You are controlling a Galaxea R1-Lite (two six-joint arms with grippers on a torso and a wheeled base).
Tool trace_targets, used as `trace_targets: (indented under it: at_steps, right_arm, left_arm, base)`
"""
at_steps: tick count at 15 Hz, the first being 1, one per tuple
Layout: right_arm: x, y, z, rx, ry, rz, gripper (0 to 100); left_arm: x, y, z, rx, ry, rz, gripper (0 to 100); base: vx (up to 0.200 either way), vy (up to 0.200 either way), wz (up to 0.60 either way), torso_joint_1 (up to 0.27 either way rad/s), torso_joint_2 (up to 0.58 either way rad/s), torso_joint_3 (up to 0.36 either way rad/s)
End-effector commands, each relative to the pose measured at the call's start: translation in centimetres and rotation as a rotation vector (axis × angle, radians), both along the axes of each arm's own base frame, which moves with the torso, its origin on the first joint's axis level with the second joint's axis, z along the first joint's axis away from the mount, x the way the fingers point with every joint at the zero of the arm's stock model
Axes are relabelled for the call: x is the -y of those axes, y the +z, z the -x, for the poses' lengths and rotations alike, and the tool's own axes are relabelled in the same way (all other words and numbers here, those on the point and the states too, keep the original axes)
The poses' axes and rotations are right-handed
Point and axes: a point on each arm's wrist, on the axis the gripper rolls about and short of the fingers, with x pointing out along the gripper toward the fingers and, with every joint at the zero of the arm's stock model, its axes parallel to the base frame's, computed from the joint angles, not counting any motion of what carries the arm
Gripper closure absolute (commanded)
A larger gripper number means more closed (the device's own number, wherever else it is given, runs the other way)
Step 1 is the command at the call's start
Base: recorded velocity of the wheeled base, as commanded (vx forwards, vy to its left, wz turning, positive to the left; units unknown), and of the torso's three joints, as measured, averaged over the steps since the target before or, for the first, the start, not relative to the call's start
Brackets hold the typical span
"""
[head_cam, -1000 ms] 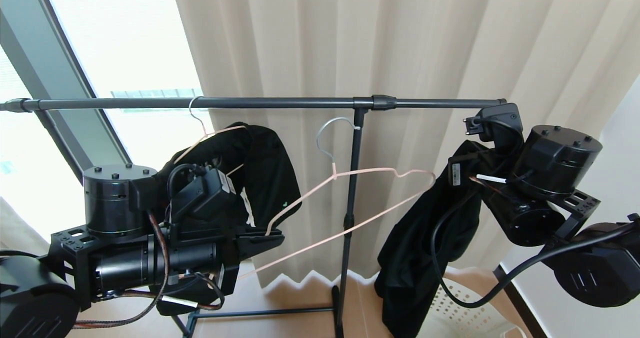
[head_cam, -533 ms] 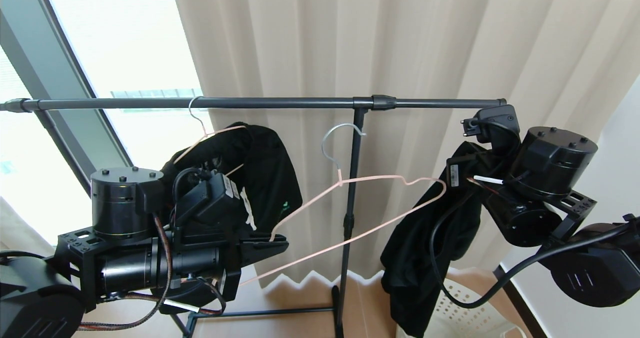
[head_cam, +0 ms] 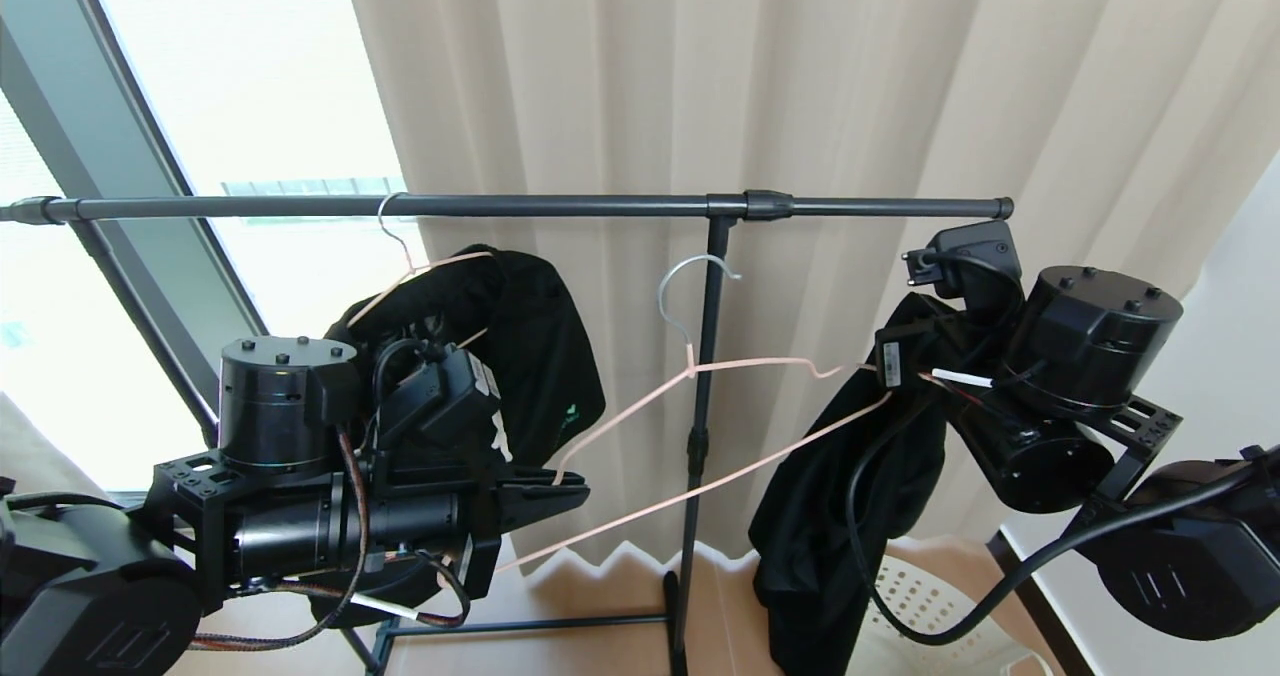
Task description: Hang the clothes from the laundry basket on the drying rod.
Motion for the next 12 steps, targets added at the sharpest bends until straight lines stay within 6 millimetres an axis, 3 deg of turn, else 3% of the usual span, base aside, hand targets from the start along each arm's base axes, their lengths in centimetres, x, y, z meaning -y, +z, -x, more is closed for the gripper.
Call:
trace_targets:
  at_steps: [1,12]
  right_arm:
    - [-0.5,0.0,0.4,0.008,0.02,-0.003,100]
    - [-2.4,0.2,2.8,0.009,0.095,-0.004,100]
  left_arm:
    - [0.1,-0.2,-0.2,-0.006,0.004,-0.003,100]
    - [0.1,0.0,-0.2,0.001,0.005,-0.001,100]
  base:
    - [0.0,0.0,0.0,0.0,0.0,0.0]
    - [0.0,0.0,0.0,0.0,0.0,0.0]
